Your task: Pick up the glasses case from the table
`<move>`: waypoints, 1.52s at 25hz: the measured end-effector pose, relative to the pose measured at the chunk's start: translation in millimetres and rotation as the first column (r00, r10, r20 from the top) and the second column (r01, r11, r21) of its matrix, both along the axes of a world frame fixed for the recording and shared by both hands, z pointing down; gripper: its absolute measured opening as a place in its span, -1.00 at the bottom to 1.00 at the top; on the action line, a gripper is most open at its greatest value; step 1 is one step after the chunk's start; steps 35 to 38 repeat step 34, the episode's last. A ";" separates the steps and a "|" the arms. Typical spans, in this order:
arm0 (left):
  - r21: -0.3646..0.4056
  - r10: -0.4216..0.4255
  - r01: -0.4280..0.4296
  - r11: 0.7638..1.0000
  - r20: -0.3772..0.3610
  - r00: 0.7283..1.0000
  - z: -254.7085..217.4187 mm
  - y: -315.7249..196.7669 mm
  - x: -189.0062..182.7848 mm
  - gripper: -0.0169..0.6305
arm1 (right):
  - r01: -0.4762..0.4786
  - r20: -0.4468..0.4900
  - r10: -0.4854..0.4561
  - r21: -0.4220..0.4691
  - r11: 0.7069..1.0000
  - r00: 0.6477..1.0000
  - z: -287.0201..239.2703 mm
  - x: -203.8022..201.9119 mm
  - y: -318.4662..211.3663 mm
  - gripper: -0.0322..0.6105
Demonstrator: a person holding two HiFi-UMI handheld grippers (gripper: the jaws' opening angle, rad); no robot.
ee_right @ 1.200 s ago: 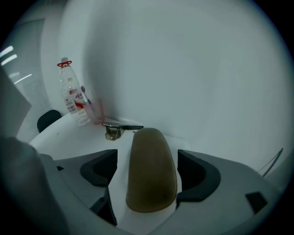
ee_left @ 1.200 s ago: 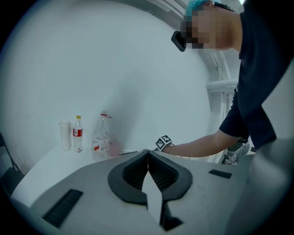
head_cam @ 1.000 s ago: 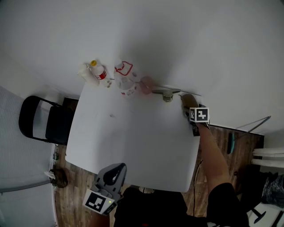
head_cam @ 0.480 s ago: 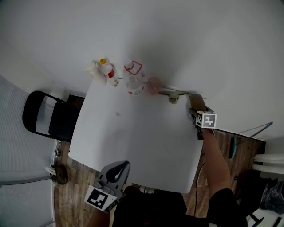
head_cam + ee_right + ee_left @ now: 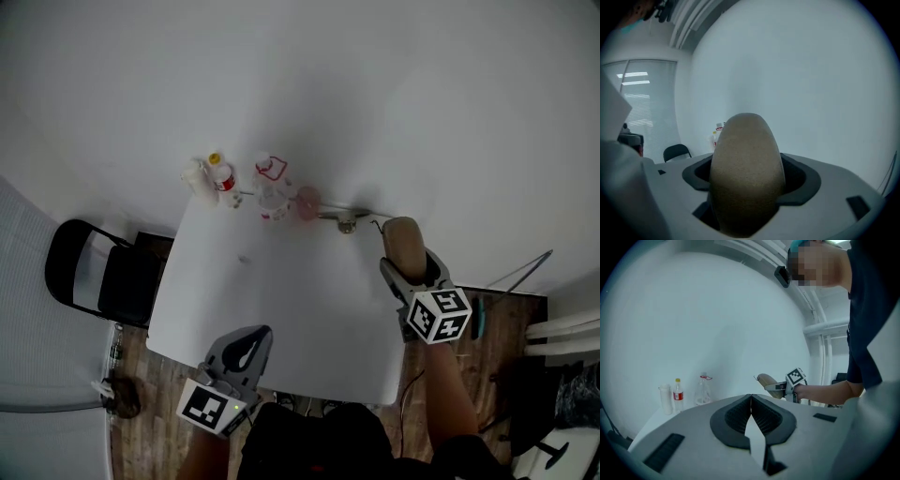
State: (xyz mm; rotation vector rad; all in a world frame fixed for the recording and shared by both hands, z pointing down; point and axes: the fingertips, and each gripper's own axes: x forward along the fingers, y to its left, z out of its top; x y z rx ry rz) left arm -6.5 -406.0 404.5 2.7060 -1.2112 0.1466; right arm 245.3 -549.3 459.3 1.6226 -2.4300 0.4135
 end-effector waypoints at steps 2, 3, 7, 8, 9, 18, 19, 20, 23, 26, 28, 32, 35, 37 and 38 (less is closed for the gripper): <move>0.025 0.009 -0.009 1.000 0.012 1.000 -10.1 2.8 -1.5 -0.88 | 0.009 0.018 -0.009 0.045 0.999 1.000 -27.5 -9.6 26.0 0.32; 0.031 0.011 -0.012 0.999 0.016 1.000 -14.9 4.5 -2.5 -0.89 | 0.012 0.024 -0.013 0.068 0.998 1.000 -40.6 -14.4 38.5 0.32; 0.079 0.022 -0.021 0.997 -0.014 1.000 -42.7 10.8 -8.3 -0.89 | 0.029 0.077 -0.041 0.157 0.987 0.996 -91.7 -33.0 87.9 0.32; 0.089 0.022 -0.020 0.996 -0.026 0.999 -49.3 11.9 -10.7 -0.88 | 0.036 0.092 -0.053 0.182 0.983 0.994 -103.7 -38.0 100.0 0.32; 0.099 0.021 -0.017 0.995 -0.034 0.999 -55.3 13.3 -12.8 -0.88 | 0.044 0.097 -0.066 0.208 0.977 0.993 -114.5 -42.9 112.0 0.32; 0.161 0.063 -0.051 0.986 -0.070 0.996 -83.8 24.6 -6.7 -0.88 | 0.090 -0.027 -0.086 0.323 0.942 0.996 -155.2 -65.7 172.0 0.32; 0.165 0.070 -0.058 0.985 -0.071 0.995 -85.7 25.2 -4.6 -0.88 | 0.087 -0.029 -0.083 0.324 0.942 0.996 -156.1 -65.3 174.0 0.32; 0.167 0.076 -0.063 0.984 -0.072 0.995 -87.4 25.9 -2.7 -0.89 | 0.084 -0.030 -0.079 0.325 0.942 0.996 -156.8 -64.9 175.6 0.32; 0.174 0.089 -0.075 0.982 -0.076 0.993 -88.4 28.4 -0.4 -0.89 | 0.076 -0.034 -0.068 0.331 0.941 0.997 -157.9 -65.1 179.3 0.32; 0.175 0.092 -0.078 0.981 -0.071 0.993 -87.4 28.3 -3.3 -0.88 | 0.074 -0.040 -0.064 0.336 0.939 0.997 -158.7 -68.5 180.5 0.32; 0.178 0.093 -0.079 0.981 -0.070 0.993 -89.0 29.5 -4.7 -0.89 | 0.075 -0.048 -0.062 0.338 0.938 0.997 -159.9 -69.8 182.9 0.32; 0.183 0.087 -0.072 0.980 -0.074 0.993 -92.1 30.8 -5.0 -0.88 | 0.075 -0.066 -0.056 0.339 0.938 0.996 -161.0 -68.1 184.3 0.32; 0.182 0.080 -0.066 0.981 -0.075 0.994 -93.1 29.1 -5.0 -0.89 | 0.075 -0.075 -0.053 0.335 0.939 0.996 -159.7 -67.3 182.3 0.32; 0.182 0.080 -0.066 0.981 -0.075 0.994 -93.1 29.1 -5.0 -0.89 | 0.075 -0.075 -0.053 0.335 0.939 0.996 -159.7 -67.3 182.3 0.32; 0.182 0.080 -0.066 0.981 -0.075 0.994 -93.1 29.1 -5.0 -0.89 | 0.075 -0.075 -0.053 0.335 0.939 0.996 -159.7 -67.3 182.3 0.32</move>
